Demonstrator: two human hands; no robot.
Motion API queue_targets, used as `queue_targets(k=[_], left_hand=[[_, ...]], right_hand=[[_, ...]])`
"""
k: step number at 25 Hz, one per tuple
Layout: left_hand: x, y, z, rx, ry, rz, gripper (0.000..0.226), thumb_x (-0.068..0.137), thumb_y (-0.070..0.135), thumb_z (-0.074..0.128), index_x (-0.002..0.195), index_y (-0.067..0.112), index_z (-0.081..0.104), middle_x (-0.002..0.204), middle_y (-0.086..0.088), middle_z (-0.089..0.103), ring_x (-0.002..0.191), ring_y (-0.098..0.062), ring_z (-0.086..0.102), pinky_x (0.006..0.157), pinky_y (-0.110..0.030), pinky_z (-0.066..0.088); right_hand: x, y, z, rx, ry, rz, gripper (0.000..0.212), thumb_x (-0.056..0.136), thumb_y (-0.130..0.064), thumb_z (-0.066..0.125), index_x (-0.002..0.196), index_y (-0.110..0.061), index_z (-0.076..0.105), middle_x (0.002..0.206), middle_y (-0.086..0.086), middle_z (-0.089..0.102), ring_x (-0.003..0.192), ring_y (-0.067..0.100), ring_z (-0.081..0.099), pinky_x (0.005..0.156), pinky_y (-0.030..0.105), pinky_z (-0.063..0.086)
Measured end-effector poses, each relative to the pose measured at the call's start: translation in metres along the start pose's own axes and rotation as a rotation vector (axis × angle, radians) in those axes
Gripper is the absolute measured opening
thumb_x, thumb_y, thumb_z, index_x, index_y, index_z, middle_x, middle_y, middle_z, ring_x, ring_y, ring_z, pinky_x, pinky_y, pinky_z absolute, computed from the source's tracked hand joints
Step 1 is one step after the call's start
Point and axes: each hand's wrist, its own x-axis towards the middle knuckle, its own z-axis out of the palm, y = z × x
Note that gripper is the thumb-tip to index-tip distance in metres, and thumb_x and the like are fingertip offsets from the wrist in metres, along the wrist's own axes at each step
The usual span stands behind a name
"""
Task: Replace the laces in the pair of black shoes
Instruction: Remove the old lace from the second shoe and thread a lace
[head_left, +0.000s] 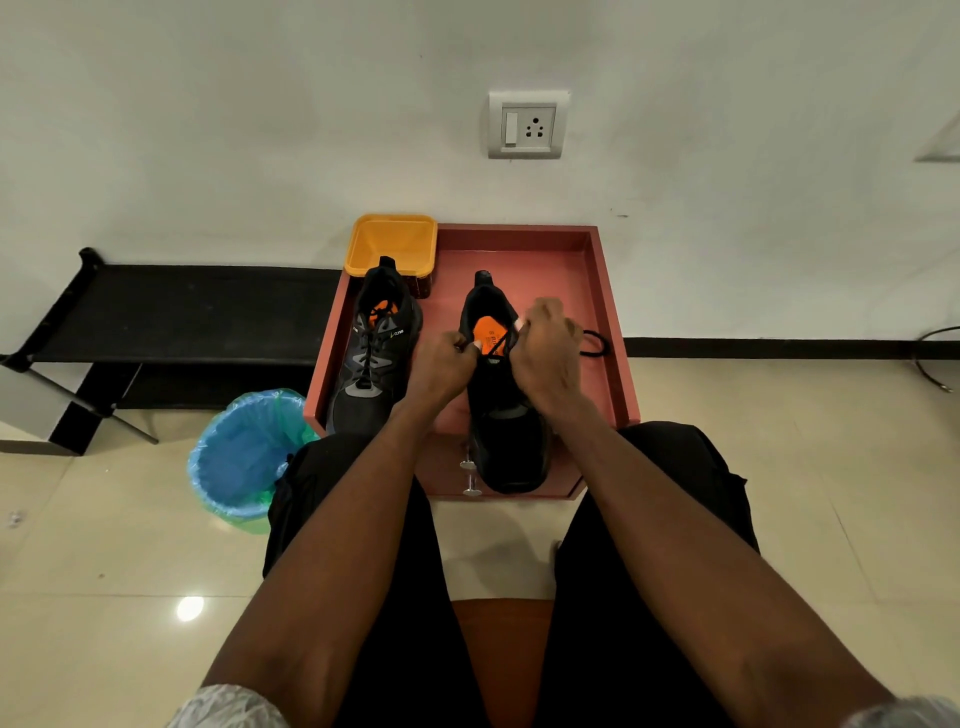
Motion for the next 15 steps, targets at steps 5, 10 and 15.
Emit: queue_targets(k=[5, 10, 15], left_hand=[[0.000, 0.001, 0.000, 0.020, 0.007, 0.014, 0.040, 0.096, 0.027, 0.058, 0.060, 0.016, 0.044, 0.068, -0.012, 0.058, 0.069, -0.035, 0.061, 0.060, -0.039, 0.045], [-0.001, 0.002, 0.002, 0.024, 0.013, 0.010, 0.040, 0.097, 0.030, 0.057, 0.061, 0.017, 0.046, 0.063, -0.006, 0.054, 0.058, -0.020, 0.051, 0.057, -0.033, 0.039], [-0.001, 0.003, 0.003, 0.030, 0.020, 0.017, 0.042, 0.097, 0.027, 0.057, 0.059, 0.017, 0.043, 0.060, -0.004, 0.050, 0.055, -0.017, 0.044, 0.054, -0.031, 0.033]], right_hand=[[0.019, 0.010, -0.019, 0.190, 0.193, 0.604, 0.020, 0.091, -0.008, 0.057, 0.110, -0.009, 0.063, 0.131, 0.009, 0.050, 0.121, 0.025, 0.051, 0.108, 0.046, 0.041], [0.005, 0.002, -0.003, 0.024, -0.161, 0.032, 0.035, 0.089, -0.008, 0.058, 0.121, -0.018, 0.068, 0.156, 0.010, 0.033, 0.146, 0.033, 0.021, 0.118, 0.053, 0.022], [-0.003, 0.007, 0.019, 0.043, -0.356, -0.120, 0.012, 0.084, -0.003, 0.054, 0.091, -0.004, 0.064, 0.110, 0.014, 0.059, 0.105, 0.033, 0.054, 0.080, 0.043, 0.041]])
